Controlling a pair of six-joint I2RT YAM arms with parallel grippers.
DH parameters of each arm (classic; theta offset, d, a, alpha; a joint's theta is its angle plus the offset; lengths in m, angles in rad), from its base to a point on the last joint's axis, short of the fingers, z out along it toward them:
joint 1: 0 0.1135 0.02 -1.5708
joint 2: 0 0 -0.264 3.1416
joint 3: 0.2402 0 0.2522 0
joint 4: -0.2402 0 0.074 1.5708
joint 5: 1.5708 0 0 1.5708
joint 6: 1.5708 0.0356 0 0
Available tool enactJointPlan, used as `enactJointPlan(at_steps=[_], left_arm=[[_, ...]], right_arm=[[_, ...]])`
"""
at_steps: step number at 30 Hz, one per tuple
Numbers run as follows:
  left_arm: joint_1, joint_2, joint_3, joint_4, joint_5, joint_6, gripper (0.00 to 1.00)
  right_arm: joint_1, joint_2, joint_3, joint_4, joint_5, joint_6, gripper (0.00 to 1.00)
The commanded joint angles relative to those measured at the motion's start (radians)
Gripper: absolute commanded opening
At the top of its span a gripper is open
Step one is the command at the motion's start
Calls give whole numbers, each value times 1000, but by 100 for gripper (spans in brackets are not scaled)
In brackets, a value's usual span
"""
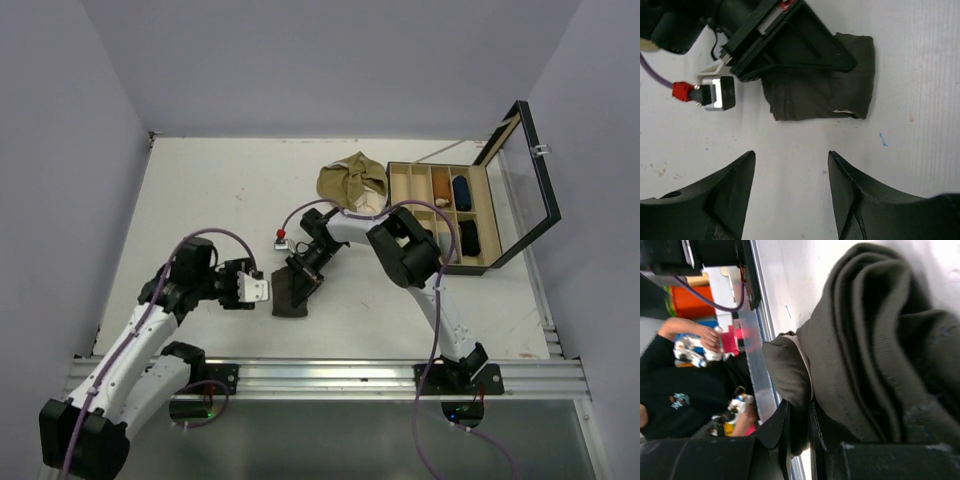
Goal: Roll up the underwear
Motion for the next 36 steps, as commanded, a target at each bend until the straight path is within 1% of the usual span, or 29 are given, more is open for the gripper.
enactJointPlan(at_steps=[1, 3, 4, 6, 7, 9, 10, 13, 17, 21, 23, 26, 27, 29, 30, 31, 32, 33, 34, 36], left_arm=[[-191, -65, -109, 209, -203, -90, 63], [-256, -58, -149, 238, -248, -110, 63], [-312, -53, -164, 256, -277, -129, 63], [-362, -41, -173, 271, -298, -143, 63], [-414, -38, -178, 303, -329, -162, 63], [-468, -17, -195, 331, -370, -182, 63], [-524, -6, -199, 344, -416, -202, 63], [-619, 39, -209, 416, -481, -242, 63], [-664, 94, -222, 453, -530, -262, 62], [-709, 196, -236, 492, -587, -299, 60], [-723, 235, -236, 523, -620, -314, 55], [-733, 304, -232, 526, -645, -327, 41], [-736, 319, -229, 520, -644, -328, 32], [-742, 330, -222, 490, -625, -328, 23], [-743, 345, -215, 464, -605, -327, 7], [-743, 358, -189, 396, -554, -321, 1], [-743, 367, -178, 375, -536, -327, 0], [-743, 379, -169, 355, -513, -331, 0], [-741, 384, -163, 315, -474, -331, 0], [-741, 414, -143, 284, -440, -339, 0]], right_arm=[[10, 102, 23, 38, 253, -1, 0], [10, 108, 41, 32, 272, 16, 0], [10, 100, 46, 32, 278, 31, 0], [10, 97, 51, 40, 286, 54, 0], [10, 100, 54, 40, 284, 77, 0], [10, 125, 75, 26, 261, 90, 0], [10, 136, 80, 22, 255, 102, 0], [10, 171, 88, 22, 246, 105, 0], [9, 206, 94, 15, 263, 90, 0], [6, 241, 112, 5, 264, 90, 0], [3, 258, 117, -1, 260, 94, 0], [-5, 263, 109, 3, 252, 108, 0], [-7, 261, 106, 8, 250, 111, 0], [-14, 237, 82, 23, 250, 125, 0], [-19, 222, 71, 44, 250, 133, 0], [-30, 205, 62, 49, 252, 143, 6], [-36, 185, 54, 55, 258, 150, 14], [-43, 125, 34, 64, 264, 153, 20], [-65, 98, 26, 81, 269, 183, 28], [-89, 27, 15, 84, 289, 196, 37]])
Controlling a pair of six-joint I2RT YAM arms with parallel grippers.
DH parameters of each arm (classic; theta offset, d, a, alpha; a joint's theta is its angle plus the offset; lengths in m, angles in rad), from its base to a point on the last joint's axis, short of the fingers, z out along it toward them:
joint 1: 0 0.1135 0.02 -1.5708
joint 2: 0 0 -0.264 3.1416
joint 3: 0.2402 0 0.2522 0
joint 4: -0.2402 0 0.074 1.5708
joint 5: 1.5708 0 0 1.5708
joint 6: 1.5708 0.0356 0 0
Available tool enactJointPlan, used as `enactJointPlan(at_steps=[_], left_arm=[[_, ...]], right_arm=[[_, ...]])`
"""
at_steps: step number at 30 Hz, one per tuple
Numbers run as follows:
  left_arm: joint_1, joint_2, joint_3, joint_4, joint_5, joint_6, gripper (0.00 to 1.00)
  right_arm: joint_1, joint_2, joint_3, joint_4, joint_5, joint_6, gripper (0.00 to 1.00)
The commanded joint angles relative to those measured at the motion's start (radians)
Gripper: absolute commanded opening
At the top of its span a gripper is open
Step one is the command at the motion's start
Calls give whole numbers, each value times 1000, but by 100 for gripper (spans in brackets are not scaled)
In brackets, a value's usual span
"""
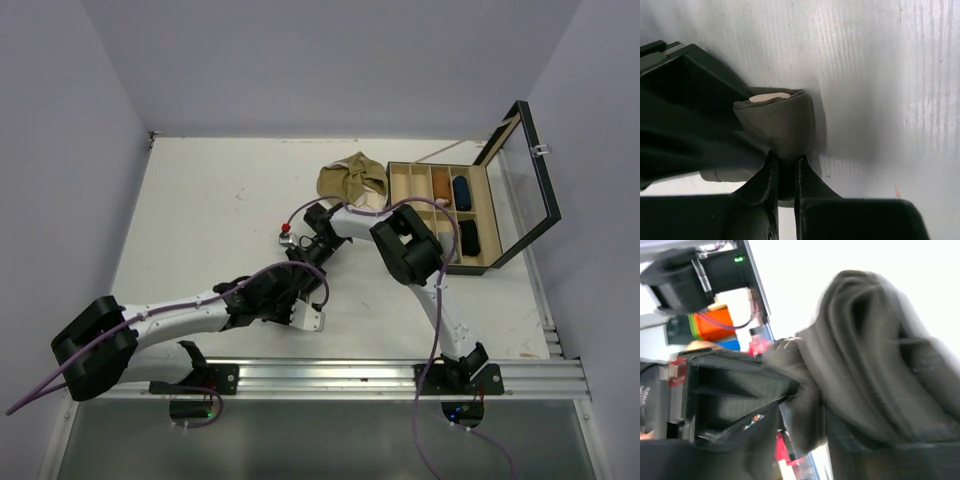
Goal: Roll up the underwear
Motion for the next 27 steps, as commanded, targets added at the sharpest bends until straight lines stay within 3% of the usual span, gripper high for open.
enactJointPlan(at_steps=[1, 3, 5, 10, 13, 19, 23, 27], left_arm=[[-6, 79, 23, -211, 211, -33, 0], [0, 134, 49, -256, 262, -19, 0], [46, 168, 107, -336, 352, 11, 0], [225, 338, 295, -564, 544, 112, 0], [277, 488, 418, -699, 607, 162, 0], [382, 772, 685, -890, 710, 208, 2], [428, 910, 817, -965, 719, 237, 4], [474, 1100, 984, -1074, 732, 320, 7]], right_arm=[[-78, -93, -46, 100, 342, 24, 51], [-100, -156, -39, 79, 370, 16, 60], [-130, -245, -26, 54, 419, -13, 63], [-202, -417, -62, 66, 506, -86, 62], [-236, -547, -153, 141, 493, -106, 61], [-244, -773, -333, 181, 477, -249, 60], [-244, -869, -407, 140, 474, -297, 58], [-206, -987, -480, 209, 445, -333, 59]])
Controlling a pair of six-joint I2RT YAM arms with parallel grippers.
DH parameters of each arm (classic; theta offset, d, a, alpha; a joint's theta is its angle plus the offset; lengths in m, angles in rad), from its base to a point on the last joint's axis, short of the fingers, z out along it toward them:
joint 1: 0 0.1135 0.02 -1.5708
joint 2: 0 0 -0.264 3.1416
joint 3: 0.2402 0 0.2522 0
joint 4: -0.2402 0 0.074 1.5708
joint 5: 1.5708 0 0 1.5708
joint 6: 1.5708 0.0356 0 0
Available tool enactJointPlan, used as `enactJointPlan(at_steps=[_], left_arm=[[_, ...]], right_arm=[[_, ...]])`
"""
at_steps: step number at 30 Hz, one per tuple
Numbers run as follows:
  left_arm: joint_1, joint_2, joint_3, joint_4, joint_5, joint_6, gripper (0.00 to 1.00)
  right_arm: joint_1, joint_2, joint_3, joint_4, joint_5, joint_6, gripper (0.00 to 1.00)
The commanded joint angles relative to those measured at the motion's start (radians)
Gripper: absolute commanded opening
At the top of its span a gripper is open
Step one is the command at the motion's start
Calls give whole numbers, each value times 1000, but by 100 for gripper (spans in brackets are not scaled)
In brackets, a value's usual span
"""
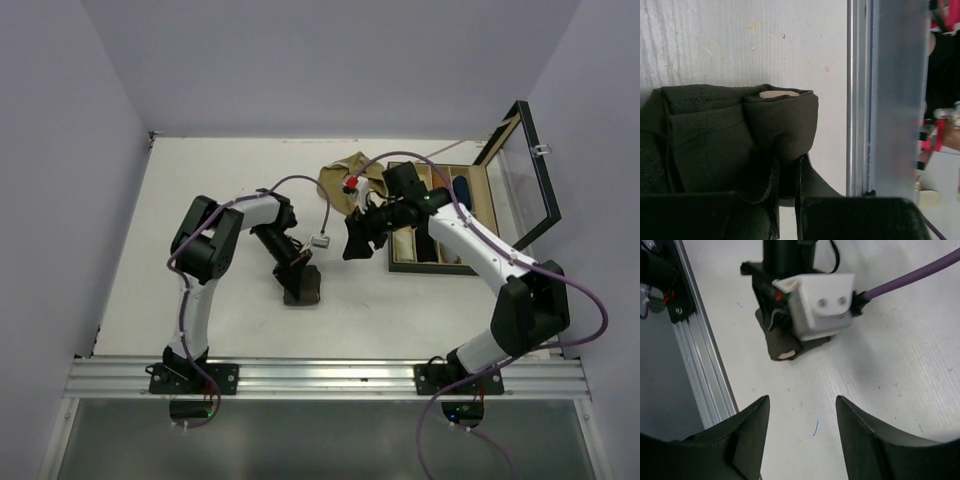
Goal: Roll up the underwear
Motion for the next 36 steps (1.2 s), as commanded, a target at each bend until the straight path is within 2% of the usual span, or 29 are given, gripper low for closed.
enactJointPlan(at_steps=[1, 5, 9, 12, 18, 21, 28, 30, 32, 33, 35, 36], left_arm=[[29, 185, 85, -68, -118, 130, 8], [36, 286, 157, -69, -161, 113, 9], [39, 326, 189, -69, -164, 98, 11], [40, 343, 191, -68, -162, 96, 13], [43, 346, 185, -66, -161, 99, 15], [45, 346, 183, -66, -164, 99, 15], [49, 354, 185, -56, -164, 96, 17], [52, 353, 183, -52, -164, 93, 17], [54, 345, 179, -43, -164, 82, 16], [59, 340, 173, -33, -162, 78, 16], [66, 317, 162, -16, -164, 69, 17], [72, 304, 148, 3, -165, 58, 18]], right_arm=[[55, -100, -48, 70, 28, -83, 60], [222, -104, -73, 86, 192, -207, 65], [392, -58, -126, 205, 320, -325, 72], [479, 14, -149, 273, 401, -390, 72], [562, 97, -226, 489, 524, -396, 71], [564, 123, -237, 543, 536, -392, 71], [587, 195, -238, 558, 495, -401, 70], [587, 225, -239, 561, 492, -407, 63], [587, 261, -235, 555, 489, -415, 51], [587, 269, -235, 555, 472, -412, 32], [584, 269, -248, 551, 446, -412, 16], [586, 263, -254, 548, 406, -408, 4]])
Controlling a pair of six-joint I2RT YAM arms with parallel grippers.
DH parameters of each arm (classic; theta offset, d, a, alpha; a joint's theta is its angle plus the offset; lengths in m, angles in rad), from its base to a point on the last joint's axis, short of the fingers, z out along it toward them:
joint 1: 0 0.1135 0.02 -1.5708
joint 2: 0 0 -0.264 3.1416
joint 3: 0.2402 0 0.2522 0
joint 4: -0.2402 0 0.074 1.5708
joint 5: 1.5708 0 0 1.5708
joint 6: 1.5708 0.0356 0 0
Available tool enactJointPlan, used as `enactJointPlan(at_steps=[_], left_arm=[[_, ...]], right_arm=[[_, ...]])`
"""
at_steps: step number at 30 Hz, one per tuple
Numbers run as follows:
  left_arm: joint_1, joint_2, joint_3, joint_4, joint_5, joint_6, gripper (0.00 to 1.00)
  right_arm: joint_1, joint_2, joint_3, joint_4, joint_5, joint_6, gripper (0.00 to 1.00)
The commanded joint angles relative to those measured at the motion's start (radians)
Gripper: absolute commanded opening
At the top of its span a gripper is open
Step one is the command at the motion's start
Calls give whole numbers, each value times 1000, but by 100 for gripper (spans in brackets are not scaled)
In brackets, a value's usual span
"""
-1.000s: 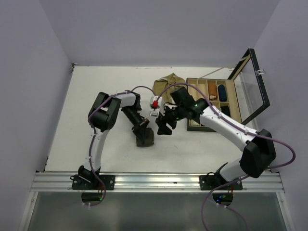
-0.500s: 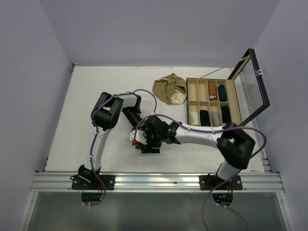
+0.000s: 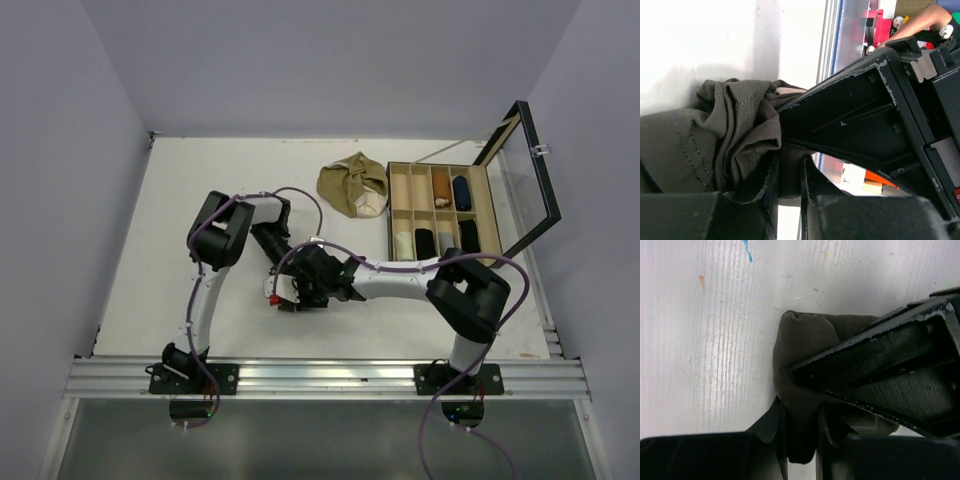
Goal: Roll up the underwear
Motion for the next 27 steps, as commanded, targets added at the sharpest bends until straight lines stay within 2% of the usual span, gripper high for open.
enactJointPlan(at_steps=[1, 5, 8, 13, 17, 19, 21, 25, 27], left_arm=[[19, 9, -47, 348, -212, 44, 18], [42, -140, -82, 360, -172, 42, 23], [77, -298, -109, 347, -140, 42, 34], [206, -579, -96, 307, -120, 52, 38], [350, -736, -103, 302, -110, 67, 40], [416, -817, -149, 325, -103, 91, 41], [464, -977, -248, 412, -121, 92, 44], [449, -1326, -474, 595, -167, 64, 53], [362, -1426, -618, 674, -248, 62, 55]], right_arm=[[8, 18, -15, 33, -91, -9, 0], [-8, 17, 26, -68, -205, 8, 0], [-55, 38, 57, -143, -309, 32, 0], [-118, 139, 135, -247, -437, 78, 0], [-166, 254, 245, -316, -519, 117, 0], [-184, 308, 292, -382, -553, 124, 0], [-202, 389, 354, -430, -601, 143, 0], [-222, 483, 410, -471, -641, 158, 0], [-229, 543, 460, -520, -650, 150, 0]])
